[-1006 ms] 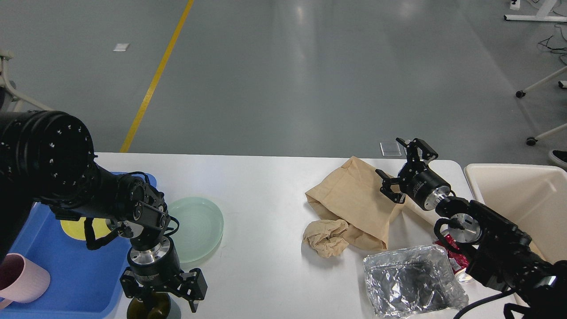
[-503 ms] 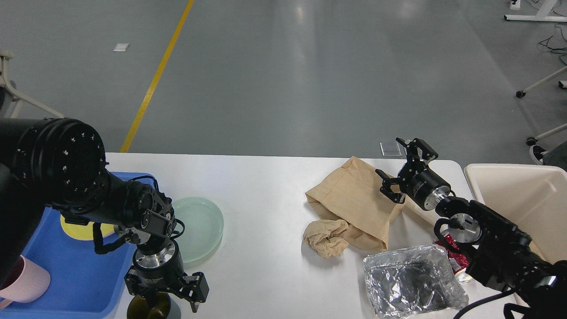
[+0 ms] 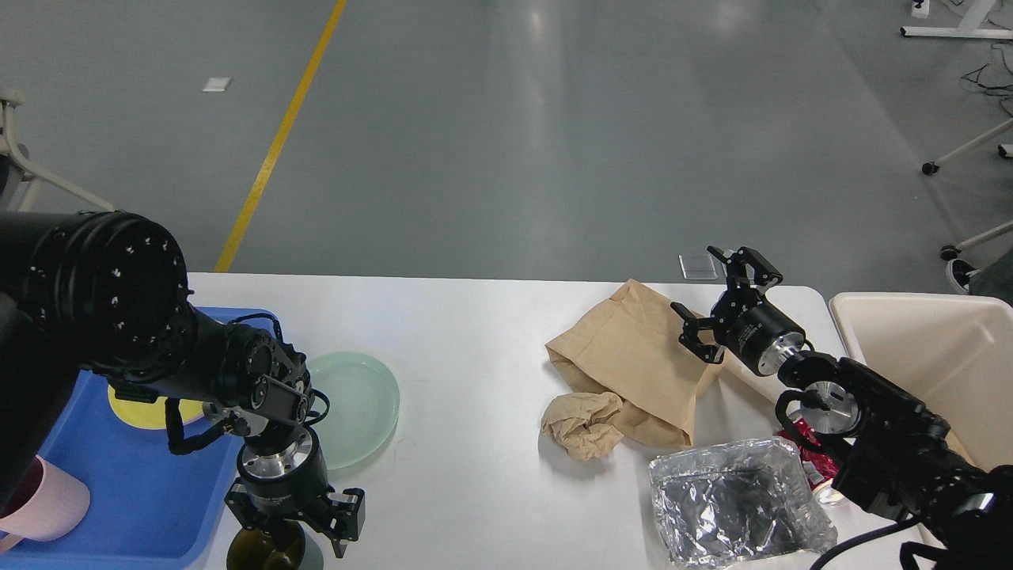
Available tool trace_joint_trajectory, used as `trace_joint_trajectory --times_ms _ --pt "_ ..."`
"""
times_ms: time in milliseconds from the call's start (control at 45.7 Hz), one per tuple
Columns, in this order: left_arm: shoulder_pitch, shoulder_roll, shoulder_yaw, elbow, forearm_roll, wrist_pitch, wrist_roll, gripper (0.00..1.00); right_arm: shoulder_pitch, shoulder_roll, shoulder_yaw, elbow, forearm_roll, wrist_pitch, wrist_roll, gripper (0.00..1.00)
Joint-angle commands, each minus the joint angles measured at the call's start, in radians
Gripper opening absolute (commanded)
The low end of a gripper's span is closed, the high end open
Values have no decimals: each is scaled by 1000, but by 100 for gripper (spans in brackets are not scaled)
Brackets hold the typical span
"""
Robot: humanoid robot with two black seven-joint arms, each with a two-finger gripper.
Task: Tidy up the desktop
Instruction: 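Close the left gripper on the dark cup and lift it, then carry the dark cup onto the blue tray beside the pink cup, release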
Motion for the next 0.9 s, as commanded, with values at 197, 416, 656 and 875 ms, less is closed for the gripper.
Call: trace_joint_trajectory --times_ms 197,416,656,875 --pt "-4 7 2 -2 -10 -57 -5 36 0 0 0 0 0 0 0 100" --pt "-5 10 3 -1 -13 -109 -6 21 0 0 0 -1 0 0 0 100" --pt "-12 11 17 -1 -13 -135 -12 13 0 0 0 0 0 0 0 100" --pt "-15 15 17 -1 -15 -172 -14 1 0 0 0 0 0 0 0 100"
